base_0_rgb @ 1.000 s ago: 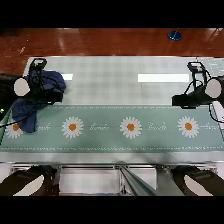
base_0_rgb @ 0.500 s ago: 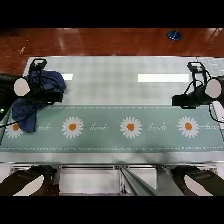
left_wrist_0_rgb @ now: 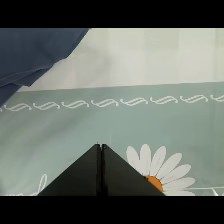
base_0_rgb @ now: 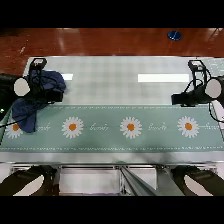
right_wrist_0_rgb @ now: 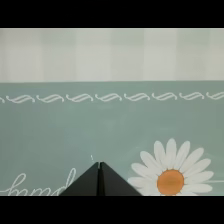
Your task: Fold the shirts.
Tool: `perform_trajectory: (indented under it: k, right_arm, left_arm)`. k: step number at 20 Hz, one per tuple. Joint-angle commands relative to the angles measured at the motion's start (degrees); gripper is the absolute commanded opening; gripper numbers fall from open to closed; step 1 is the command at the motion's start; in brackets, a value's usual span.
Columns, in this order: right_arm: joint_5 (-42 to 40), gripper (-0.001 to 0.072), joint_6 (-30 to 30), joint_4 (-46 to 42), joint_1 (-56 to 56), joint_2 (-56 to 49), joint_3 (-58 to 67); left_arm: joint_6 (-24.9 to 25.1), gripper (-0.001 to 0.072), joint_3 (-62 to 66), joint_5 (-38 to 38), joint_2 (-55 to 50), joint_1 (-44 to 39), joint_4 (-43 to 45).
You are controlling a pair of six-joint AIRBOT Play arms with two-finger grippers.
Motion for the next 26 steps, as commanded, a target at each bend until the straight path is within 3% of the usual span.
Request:
perform_trajectory:
  k: [1, 2, 3, 4, 7, 10, 12, 16, 20, 21, 22, 23, 24, 26]
  right_arm:
    - [-6.4, 0.0136, 1.2, 0.0, 0.0, -0.1, 0.0]
    - [-8.0, 0.0434, 1.6, -0.1, 0.0, -0.1, 0.0]
    - [-8.6, 0.0421, 1.4, -0.1, 0.0, -0.1, 0.0]
    - [-8.3, 0.0420, 1.4, -0.2, 0.0, -0.1, 0.0]
    - [-6.1, 0.0418, 1.9, 0.3, 0.0, -0.1, 0.0]
    - [-5.2, 0.0417, 3.1, 0.5, 0.1, -0.1, 0.0]
    - [-4.9, 0.0410, 3.7, 0.6, 0.1, -0.1, 0.0]
    - [-4.4, 0.0410, 7.0, 1.5, 0.1, -0.1, 0.0]
    - [-3.6, 0.0410, 7.6, 3.6, 0.1, -0.1, 0.0]
    - [-3.2, 0.0410, 7.8, 3.7, 0.2, -0.1, 0.0]
    - [-3.0, 0.0410, 7.9, 3.6, 0.2, -0.1, 0.0]
    - [-2.9, 0.0410, 7.9, 3.7, 0.2, -0.1, 0.0]
    - [-2.8, 0.0410, 8.0, 3.9, 0.2, -0.1, 0.0]
    - [-2.8, 0.0410, 7.9, 4.8, 0.2, 0.0, 0.0]
  left_arm:
    - [0.3, 0.0042, 0.0, 4.2, 0.0, 0.0, 1.5]
    - [0.3, 0.0186, 0.0, 6.0, 0.0, 0.0, 3.3]
    - [0.3, 0.0478, 0.1, 8.3, 0.0, 0.1, 6.3]
    - [0.2, 0.0506, 0.7, 10.1, -0.2, 0.8, 9.6]
    - [-2.2, 0.0506, 3.8, 15.1, -1.9, 7.5, 14.9]
    - [-6.3, 0.0505, 5.3, 18.5, -5.8, 17.5, 13.5]
    - [-6.2, 0.0505, 6.0, 18.1, -9.9, 22.4, 10.8]
    - [-5.5, 0.0505, 10.2, 11.9, -21.2, 24.5, 9.4]
    - [-3.3, 0.0504, 17.2, 1.1, -32.6, 24.5, 4.7]
    - [-2.4, 0.0494, 18.7, -1.4, -34.4, 24.5, 3.2]
    - [-0.8, 0.0315, 19.9, -3.5, -35.6, 24.5, 1.4]
    - [2.3, 0.0018, 20.7, -4.7, -36.1, 24.5, -0.7]
    - [6.3, 0.0018, 21.4, -5.5, -36.0, 24.5, -3.9]
    - [8.1, 0.0017, 24.1, -7.2, -34.9, 24.5, -9.7]
